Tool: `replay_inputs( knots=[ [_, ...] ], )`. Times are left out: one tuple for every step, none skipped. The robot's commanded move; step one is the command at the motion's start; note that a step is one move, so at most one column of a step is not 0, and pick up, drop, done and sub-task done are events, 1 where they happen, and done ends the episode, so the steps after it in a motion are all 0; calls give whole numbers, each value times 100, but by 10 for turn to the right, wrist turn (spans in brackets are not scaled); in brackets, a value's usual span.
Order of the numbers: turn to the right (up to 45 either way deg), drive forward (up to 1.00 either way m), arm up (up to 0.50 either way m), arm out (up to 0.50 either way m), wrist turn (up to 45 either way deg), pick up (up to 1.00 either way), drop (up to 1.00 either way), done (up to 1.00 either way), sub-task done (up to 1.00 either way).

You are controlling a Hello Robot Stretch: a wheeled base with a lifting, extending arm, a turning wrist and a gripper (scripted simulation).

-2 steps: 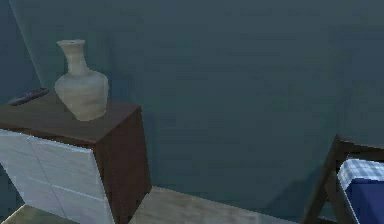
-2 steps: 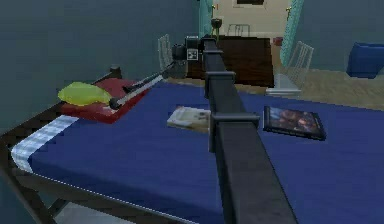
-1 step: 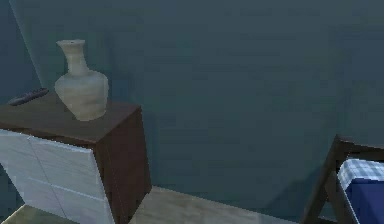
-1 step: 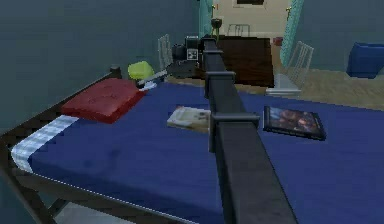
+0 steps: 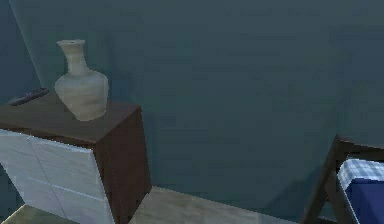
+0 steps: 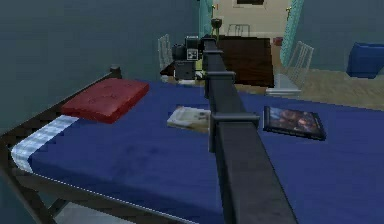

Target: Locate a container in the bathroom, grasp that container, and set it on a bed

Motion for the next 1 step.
replay_inputs(
  knots=[
    [0,0,0,0,390,0,0,0,0]
  ],
)
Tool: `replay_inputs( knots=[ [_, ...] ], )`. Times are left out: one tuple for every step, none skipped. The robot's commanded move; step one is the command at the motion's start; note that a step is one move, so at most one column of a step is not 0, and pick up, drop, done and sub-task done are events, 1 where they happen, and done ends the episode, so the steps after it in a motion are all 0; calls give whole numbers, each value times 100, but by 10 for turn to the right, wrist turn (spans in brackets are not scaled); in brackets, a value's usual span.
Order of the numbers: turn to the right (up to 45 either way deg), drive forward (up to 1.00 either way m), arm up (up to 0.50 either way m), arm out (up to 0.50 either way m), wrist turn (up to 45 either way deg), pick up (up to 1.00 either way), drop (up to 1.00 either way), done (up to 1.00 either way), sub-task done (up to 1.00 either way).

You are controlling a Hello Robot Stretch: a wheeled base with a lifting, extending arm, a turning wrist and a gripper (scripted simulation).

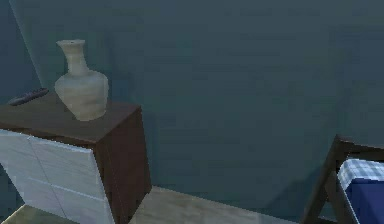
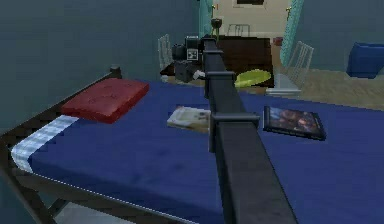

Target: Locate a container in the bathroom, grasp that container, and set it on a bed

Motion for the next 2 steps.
replay_inputs(
  knots=[
    [0,0,-2,0,0,0,0,0,0],
    [0,0,-32,0,0,0,0,0,0]
  ],
)
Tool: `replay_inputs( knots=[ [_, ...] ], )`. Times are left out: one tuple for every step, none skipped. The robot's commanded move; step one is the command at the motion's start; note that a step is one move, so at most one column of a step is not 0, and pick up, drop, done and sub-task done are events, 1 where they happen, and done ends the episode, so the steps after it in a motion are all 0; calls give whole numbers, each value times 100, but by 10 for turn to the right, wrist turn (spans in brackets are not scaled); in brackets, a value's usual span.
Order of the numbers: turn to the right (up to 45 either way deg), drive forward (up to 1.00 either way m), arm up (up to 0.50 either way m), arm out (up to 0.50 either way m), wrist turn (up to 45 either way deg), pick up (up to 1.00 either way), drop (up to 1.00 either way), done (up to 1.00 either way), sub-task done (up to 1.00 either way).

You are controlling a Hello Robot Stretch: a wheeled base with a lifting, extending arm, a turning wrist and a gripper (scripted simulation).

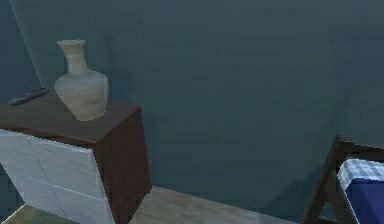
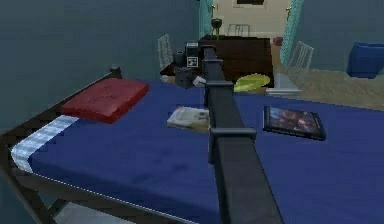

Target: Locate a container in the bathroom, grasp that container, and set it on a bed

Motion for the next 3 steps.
replay_inputs(
  knots=[
    [0,0,0,0,0,0,100,0,0],
    [0,0,2,0,0,0,0,0,0],
    [0,0,0,-8,0,0,0,0,0]
  ],
)
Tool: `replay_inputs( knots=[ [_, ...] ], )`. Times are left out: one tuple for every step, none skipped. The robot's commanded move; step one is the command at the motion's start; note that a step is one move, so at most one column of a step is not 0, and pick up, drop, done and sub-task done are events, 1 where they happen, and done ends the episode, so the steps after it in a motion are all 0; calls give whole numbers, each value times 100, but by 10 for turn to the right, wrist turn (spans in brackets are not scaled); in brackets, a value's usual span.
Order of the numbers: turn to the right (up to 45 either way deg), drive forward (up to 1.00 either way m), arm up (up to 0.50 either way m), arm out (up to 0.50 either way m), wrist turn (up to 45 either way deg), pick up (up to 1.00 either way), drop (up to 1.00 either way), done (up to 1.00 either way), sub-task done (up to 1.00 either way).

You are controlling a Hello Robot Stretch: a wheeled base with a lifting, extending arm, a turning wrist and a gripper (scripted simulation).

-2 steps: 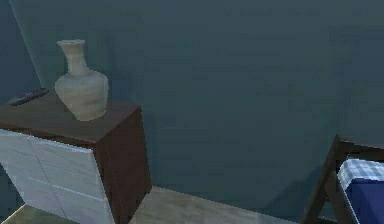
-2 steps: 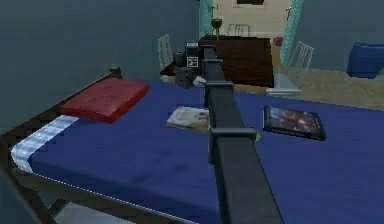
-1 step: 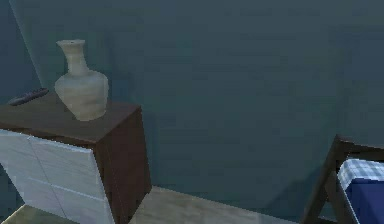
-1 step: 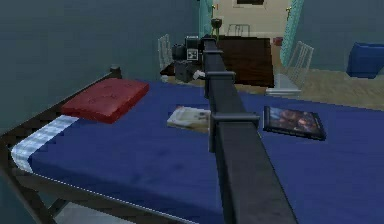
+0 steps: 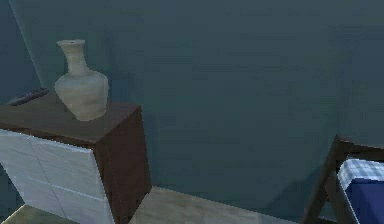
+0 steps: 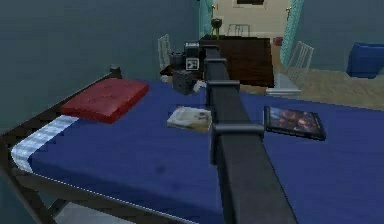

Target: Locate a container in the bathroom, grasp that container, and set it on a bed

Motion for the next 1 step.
replay_inputs(
  knots=[
    [0,0,0,0,0,0,0,100,0]
  ],
)
